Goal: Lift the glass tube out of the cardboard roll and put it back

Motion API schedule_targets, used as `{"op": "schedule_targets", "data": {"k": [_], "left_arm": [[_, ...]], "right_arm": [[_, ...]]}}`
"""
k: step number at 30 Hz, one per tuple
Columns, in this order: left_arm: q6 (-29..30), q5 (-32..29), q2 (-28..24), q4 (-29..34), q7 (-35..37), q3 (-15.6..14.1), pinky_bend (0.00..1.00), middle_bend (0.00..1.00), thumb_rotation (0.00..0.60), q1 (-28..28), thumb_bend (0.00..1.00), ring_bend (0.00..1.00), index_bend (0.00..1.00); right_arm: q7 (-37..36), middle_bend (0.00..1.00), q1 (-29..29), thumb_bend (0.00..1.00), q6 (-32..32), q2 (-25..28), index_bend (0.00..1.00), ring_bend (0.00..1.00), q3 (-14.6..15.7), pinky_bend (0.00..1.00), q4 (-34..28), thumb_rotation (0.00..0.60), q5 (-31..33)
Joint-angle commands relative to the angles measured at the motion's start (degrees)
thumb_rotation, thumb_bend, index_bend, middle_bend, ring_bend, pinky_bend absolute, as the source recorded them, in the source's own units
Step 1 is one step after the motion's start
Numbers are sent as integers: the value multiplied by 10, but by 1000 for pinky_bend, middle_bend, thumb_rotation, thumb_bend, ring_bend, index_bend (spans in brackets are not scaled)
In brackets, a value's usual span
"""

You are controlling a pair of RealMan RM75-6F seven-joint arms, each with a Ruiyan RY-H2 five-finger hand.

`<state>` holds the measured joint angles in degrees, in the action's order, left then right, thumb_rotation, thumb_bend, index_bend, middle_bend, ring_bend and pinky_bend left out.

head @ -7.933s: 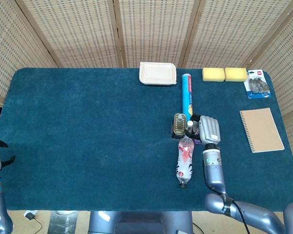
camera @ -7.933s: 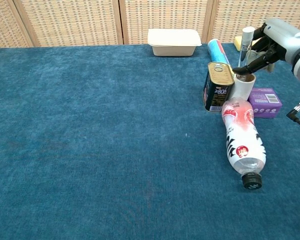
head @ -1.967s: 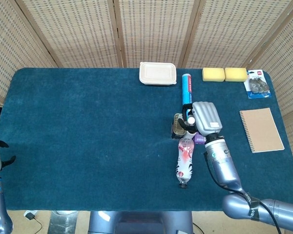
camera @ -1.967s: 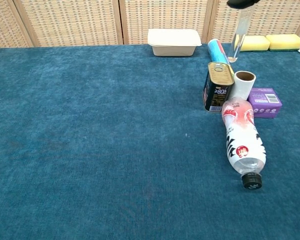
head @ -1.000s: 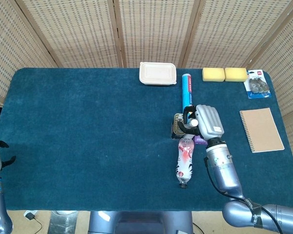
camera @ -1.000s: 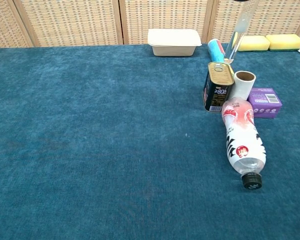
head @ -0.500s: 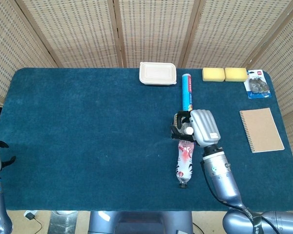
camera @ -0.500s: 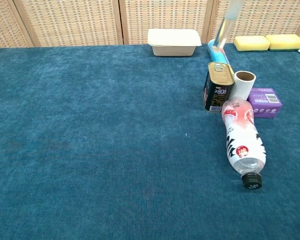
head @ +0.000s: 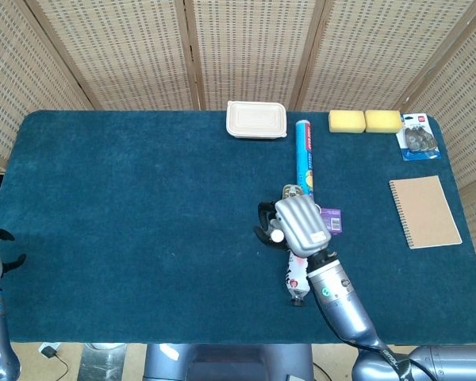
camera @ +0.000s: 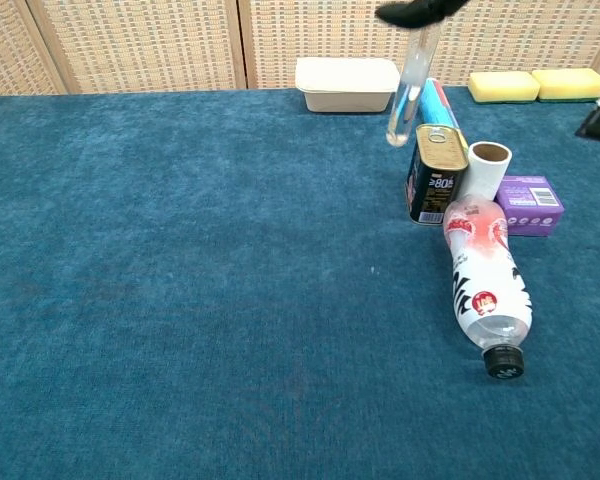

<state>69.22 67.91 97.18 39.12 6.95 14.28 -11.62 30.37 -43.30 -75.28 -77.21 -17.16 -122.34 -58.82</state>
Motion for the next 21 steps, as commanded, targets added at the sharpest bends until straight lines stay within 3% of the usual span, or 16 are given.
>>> {"op": "schedule_targets", "data": {"k": [1,4,5,7,8,11,13,17,18,21], "left_arm": [[1,0,0,0,0,0,331,434,600,0,154,244,475],[2,1,0,1,3,-1,331,434,600,1,154,244,474],[2,1,0,0,3,-1,331,434,600,1,154,244,474],[0,1,0,0,4,0,331,434,600,0,153,244,475],[0,1,0,-1,1,0,331,434,600,0,153,244,474],[2,1,0,1,2,0,331,434,600,1,154,244,474],[3,2,0,1,4,-1,331,434,600,2,153,244,475],[-1,0,0,-1,-1,0,331,434,600,-1,154,244,475],[-1,0,0,0,-2,0,331,434,600,-1,153,244,475],[3,0,0,2,0,0,331,434,600,1,153,244,475]], "right_arm": [[18,972,-16,397,-6,-26,798,1000,-7,921,17,600,-14],[1,974,-24,399,-23,-56,799,1000,-48,923,51,600,48],[8,974,-27,399,-19,-57,799,1000,-44,923,49,600,47],[31,974,-27,396,3,-42,800,1000,-5,923,25,600,11],[25,974,-22,395,2,-27,799,1000,-7,923,20,600,2],[-2,975,-28,395,-28,-48,802,1000,-66,927,71,600,51],[6,977,-39,397,-22,-55,803,1000,-76,927,81,600,75],[24,977,-35,395,12,-29,803,1000,-22,926,47,600,19],[16,977,-34,394,12,-27,803,1000,-25,926,50,600,19],[-9,977,-46,394,-4,-57,803,1000,-77,927,104,600,80]]}}
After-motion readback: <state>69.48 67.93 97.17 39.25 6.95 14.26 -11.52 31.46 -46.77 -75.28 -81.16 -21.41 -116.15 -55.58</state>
